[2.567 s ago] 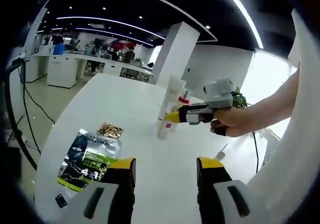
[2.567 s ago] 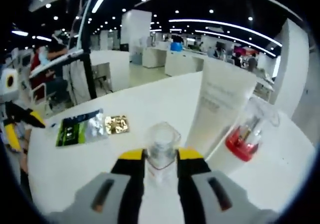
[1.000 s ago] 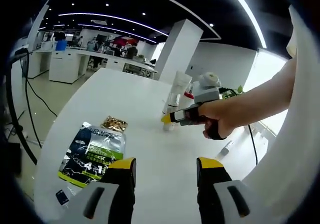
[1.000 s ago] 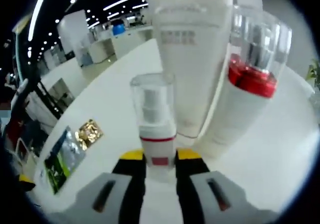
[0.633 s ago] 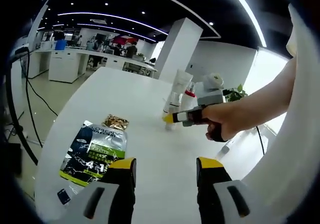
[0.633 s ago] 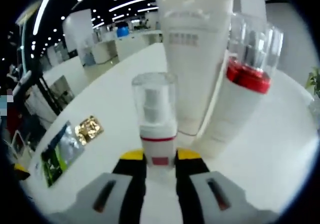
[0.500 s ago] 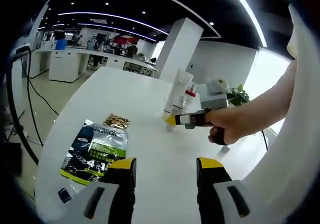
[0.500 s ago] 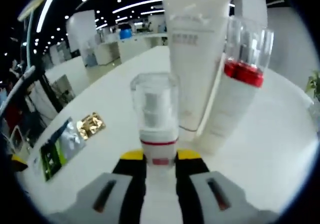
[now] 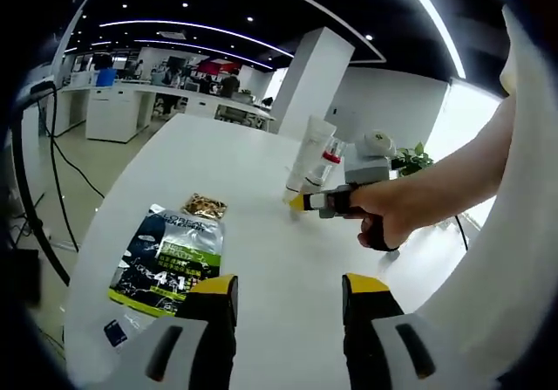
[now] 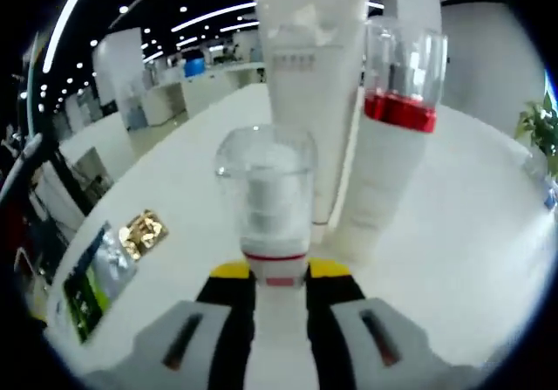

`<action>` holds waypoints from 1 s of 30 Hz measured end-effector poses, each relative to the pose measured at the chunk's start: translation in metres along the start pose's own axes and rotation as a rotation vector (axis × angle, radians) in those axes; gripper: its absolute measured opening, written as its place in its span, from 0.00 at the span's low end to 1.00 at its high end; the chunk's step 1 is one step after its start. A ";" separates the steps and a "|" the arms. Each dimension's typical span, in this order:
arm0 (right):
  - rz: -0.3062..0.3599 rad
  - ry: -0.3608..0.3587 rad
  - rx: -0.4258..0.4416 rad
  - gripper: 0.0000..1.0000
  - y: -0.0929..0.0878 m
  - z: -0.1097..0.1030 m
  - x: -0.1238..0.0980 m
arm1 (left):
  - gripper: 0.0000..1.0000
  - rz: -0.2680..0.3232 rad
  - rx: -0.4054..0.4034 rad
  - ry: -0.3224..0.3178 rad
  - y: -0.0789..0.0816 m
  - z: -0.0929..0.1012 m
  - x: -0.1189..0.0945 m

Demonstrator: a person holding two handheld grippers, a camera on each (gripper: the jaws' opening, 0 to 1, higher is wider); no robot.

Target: Arrange the skincare products in the storage area until every visible bottle or jar stands upright without overlapping.

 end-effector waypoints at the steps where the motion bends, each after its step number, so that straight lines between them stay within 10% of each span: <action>1: -0.002 -0.008 0.013 0.20 0.001 0.000 0.001 | 0.49 0.001 0.000 0.004 0.000 0.000 0.000; 30: -0.035 -0.076 0.087 0.22 0.008 0.005 0.020 | 0.49 -0.010 -0.003 0.038 -0.004 -0.005 -0.004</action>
Point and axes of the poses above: the point that each gripper's makers call its tool centre point, and the gripper's own axes: x roughly forward along the fingers, z roughly to its right, y roughly out of its top, the point moved 5 cm from there along -x, roughly backward along the fingers, and after that the axes turned 12 degrees about -x, right-handed, at the moved point
